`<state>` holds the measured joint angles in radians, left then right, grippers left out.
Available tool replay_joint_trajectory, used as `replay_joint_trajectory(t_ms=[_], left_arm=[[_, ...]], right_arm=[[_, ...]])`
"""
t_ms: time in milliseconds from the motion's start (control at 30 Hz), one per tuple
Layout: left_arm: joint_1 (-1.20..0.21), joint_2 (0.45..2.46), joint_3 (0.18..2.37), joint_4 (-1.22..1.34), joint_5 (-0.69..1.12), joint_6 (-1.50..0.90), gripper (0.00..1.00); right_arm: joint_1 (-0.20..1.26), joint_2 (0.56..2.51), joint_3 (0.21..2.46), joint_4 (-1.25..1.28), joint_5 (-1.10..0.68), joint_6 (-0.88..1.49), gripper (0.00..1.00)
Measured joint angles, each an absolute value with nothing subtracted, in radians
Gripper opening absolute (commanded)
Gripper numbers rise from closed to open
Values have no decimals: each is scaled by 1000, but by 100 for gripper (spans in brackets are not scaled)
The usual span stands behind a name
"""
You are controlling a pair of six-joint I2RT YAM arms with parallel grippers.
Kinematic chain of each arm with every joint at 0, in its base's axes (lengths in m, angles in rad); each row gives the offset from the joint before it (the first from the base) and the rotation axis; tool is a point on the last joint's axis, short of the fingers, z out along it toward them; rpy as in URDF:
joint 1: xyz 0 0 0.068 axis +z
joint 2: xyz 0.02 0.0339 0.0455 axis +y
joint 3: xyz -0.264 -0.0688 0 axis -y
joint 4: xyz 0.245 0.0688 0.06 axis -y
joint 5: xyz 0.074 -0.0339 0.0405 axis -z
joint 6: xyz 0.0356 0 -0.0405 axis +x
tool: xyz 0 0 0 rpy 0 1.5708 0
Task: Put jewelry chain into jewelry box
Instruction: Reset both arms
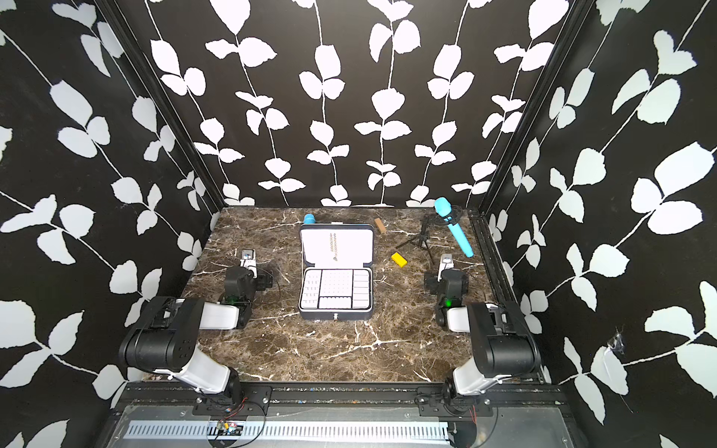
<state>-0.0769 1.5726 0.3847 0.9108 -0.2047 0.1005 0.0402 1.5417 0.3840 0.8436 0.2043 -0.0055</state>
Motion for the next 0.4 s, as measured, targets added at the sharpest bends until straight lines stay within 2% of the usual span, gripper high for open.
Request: replay_joint_trajectory(t_ms=[400], left_arm=[[-77, 1573, 385, 921, -208, 100, 98]], right_arm=[[38, 1541, 385, 847, 186, 1, 99]])
